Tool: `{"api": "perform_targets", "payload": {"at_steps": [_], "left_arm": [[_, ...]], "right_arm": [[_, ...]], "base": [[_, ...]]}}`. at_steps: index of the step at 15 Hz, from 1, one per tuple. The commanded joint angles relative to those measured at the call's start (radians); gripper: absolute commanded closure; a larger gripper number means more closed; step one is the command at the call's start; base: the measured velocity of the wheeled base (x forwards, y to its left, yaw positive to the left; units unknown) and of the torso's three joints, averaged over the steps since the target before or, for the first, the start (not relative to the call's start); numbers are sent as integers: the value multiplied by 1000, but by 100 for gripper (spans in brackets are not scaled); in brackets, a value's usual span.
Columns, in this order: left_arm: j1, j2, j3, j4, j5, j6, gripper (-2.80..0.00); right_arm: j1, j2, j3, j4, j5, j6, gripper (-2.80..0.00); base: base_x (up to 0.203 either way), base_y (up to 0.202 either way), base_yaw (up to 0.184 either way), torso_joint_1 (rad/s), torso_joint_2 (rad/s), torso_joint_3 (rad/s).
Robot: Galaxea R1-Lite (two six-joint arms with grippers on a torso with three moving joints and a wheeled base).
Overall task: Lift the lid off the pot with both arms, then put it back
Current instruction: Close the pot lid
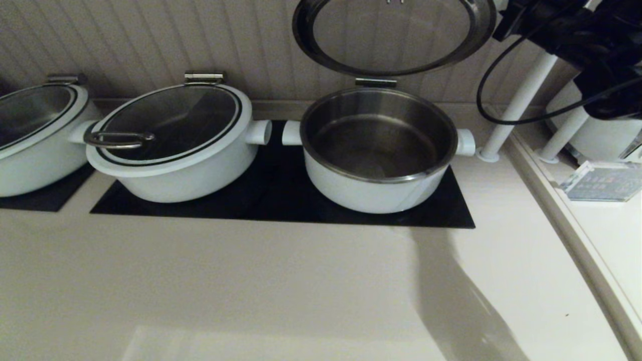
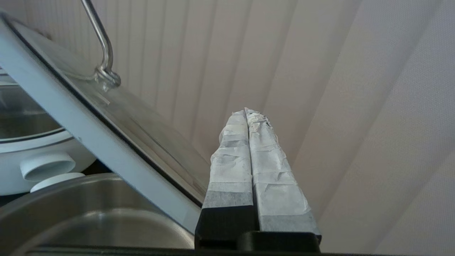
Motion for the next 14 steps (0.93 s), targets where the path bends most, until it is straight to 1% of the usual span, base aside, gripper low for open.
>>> {"api": "perform_targets", "payload": {"at_steps": [1,14], "left_arm": [[0,0,0,-1,0,0,0],[0,0,0,-1,0,0,0]], "right_arm": [[1,11,0,-10,4,-5,0],[21,16,11,-24,4,-22,0]], "base": [[0,0,0,0,0,0],[0,0,0,0,0,0]]}}
